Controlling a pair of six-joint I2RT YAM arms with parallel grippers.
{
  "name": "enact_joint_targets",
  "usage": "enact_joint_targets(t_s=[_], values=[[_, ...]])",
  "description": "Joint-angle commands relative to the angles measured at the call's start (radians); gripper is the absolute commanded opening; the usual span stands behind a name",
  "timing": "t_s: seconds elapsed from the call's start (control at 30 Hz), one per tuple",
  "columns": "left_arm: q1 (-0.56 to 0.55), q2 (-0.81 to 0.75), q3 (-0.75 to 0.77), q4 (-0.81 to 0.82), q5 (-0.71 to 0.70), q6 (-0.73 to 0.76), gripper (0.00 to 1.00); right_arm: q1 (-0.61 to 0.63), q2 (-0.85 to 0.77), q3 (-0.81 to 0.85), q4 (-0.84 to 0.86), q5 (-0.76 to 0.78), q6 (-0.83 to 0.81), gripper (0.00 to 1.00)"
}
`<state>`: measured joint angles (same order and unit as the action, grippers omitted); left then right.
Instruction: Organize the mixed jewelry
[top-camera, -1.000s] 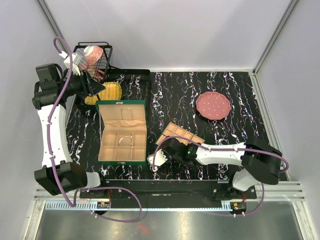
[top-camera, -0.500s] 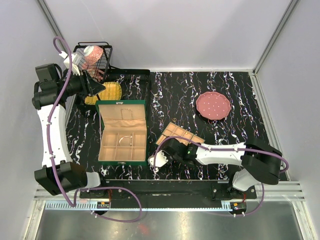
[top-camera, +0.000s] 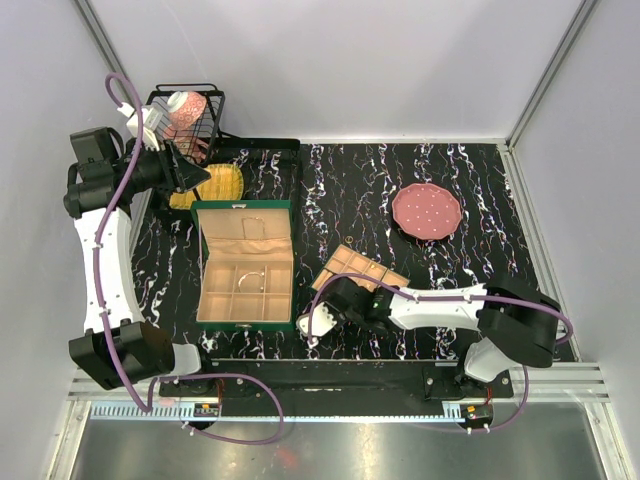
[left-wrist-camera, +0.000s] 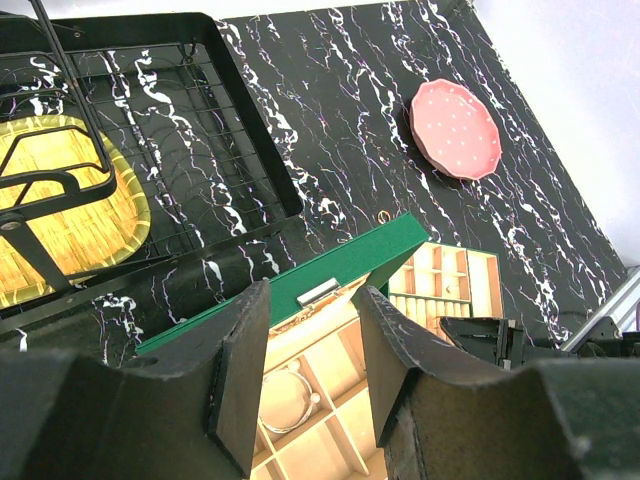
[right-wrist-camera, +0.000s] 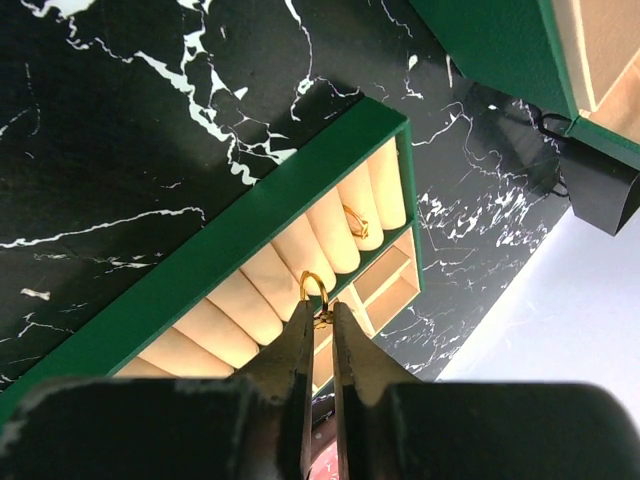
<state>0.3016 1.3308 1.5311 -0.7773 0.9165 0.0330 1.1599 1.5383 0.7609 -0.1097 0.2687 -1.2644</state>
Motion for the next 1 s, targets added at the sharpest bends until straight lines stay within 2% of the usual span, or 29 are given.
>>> enact_joint_targets(t_s=[0.0,0.97], values=[[0.011,0.002,0.011,0.019,0.036,-0.002,0.43,0.011,0.016,0.008,-0.021,-0.003,-0.082,0.0],[0.021,0.016,0.014,0.033,0.07,-0.07,0.43,0.007,0.1,-0.029,0.042,0.029,-0.309,0.0]])
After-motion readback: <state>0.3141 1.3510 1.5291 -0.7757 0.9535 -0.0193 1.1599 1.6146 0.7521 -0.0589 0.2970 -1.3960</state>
